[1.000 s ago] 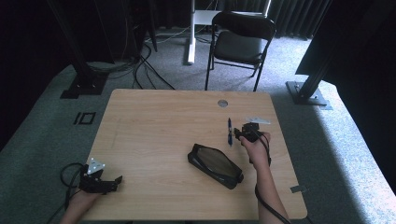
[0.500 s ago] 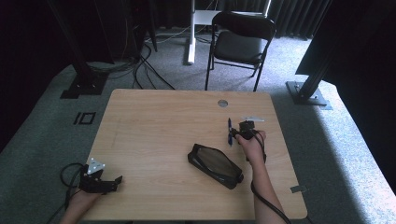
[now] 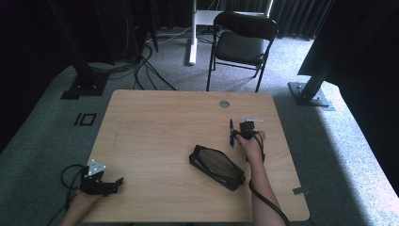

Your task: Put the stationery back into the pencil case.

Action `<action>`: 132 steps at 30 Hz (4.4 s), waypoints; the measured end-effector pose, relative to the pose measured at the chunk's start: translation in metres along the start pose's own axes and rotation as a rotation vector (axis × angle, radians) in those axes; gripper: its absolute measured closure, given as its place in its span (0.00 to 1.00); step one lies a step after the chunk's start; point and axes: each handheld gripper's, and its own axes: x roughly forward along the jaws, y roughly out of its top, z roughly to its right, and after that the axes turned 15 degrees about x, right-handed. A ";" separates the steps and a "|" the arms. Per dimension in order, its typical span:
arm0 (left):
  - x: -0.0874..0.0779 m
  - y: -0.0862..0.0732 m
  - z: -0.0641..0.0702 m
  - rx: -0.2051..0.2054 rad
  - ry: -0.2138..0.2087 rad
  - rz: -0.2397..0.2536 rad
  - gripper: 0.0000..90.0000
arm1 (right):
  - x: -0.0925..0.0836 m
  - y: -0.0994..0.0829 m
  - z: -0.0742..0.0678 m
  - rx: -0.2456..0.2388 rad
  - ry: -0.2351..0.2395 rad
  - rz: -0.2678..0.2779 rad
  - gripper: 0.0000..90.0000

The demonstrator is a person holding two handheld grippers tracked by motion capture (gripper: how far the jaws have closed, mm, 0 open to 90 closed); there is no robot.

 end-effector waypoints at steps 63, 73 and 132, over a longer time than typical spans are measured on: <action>0.000 0.000 0.000 0.000 0.000 0.000 0.01 | -0.092 0.008 -0.027 -0.217 0.169 0.017 0.76; 0.000 0.000 0.000 0.000 0.000 0.000 0.01 | -0.117 0.006 -0.038 -0.282 0.226 0.035 0.76; 0.000 0.000 0.000 0.000 0.000 0.000 0.01 | -0.128 -0.052 -0.080 -0.511 0.424 -0.223 0.76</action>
